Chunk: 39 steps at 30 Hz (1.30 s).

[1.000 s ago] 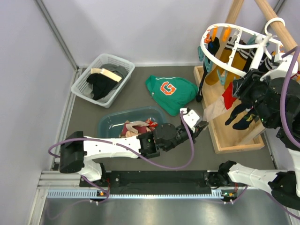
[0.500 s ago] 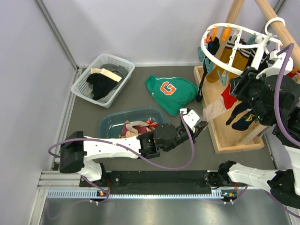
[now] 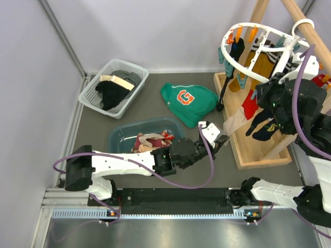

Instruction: Remove the socks clipped to the hanger

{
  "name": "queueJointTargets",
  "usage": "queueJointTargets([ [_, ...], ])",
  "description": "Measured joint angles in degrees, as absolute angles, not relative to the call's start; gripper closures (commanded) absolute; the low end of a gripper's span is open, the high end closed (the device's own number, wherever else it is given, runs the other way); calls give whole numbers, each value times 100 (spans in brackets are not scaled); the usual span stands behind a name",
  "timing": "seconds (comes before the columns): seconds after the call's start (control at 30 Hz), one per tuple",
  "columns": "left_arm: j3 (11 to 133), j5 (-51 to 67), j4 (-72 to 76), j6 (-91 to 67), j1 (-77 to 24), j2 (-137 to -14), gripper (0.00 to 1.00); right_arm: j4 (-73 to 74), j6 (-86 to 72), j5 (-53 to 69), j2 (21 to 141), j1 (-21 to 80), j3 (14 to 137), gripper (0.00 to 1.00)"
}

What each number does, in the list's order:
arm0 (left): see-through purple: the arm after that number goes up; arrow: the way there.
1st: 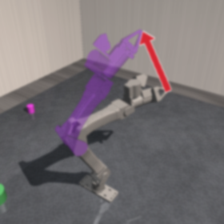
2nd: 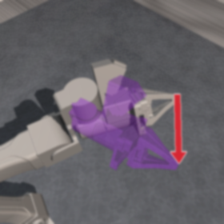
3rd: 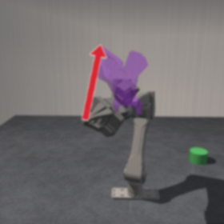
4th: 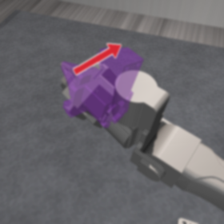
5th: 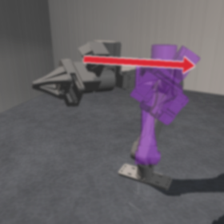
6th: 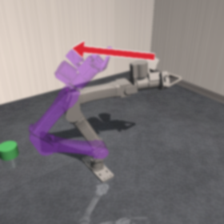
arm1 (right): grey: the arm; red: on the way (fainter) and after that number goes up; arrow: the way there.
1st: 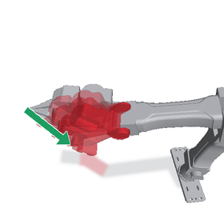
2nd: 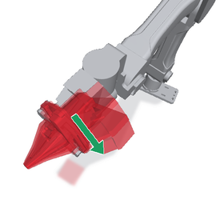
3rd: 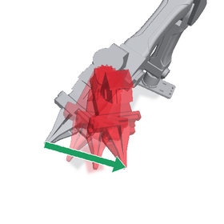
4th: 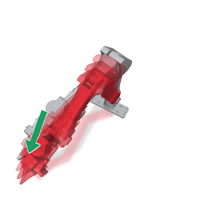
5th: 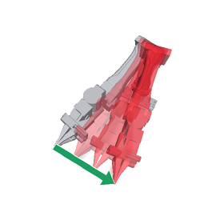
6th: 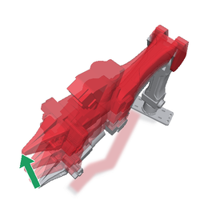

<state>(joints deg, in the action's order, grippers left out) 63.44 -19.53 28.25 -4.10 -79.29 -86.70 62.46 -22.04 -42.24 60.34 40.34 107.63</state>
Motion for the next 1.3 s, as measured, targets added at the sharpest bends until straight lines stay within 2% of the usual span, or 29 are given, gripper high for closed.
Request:
queueJointTargets([
  [0.37, 5848, -2416, 2823, -467, -7944, -8320, 100, 6130, -2215, -4171, 5892, 4036, 10683, 100],
  [0.6, 4998, -3470, 2432, -902, -7918, -7446, 100, 5924, -2268, -4021, 5782, 4036, 10597, 100],
  [0.8, 4488, -4482, 1275, -1824, -7609, -6298, 100, 5776, -2311, -3972, 5684, 4036, 10471, 100],
  [0.97, 4080, -4772, 91, -3072, -6689, -5505, 100, 5695, -2318, -3933, 5671, 4034, 10385, 100],
  [1.07, 3752, -4753, -526, -3758, -6224, -5336, 100, 5653, -2318, -3913, 5673, 4036, 10379, 100],
  [1.3, 3533, -4917, -2110, -5564, -6025, -5586, 99, 5579, -2314, -3887, 5669, 4036, 10353, 100],
])
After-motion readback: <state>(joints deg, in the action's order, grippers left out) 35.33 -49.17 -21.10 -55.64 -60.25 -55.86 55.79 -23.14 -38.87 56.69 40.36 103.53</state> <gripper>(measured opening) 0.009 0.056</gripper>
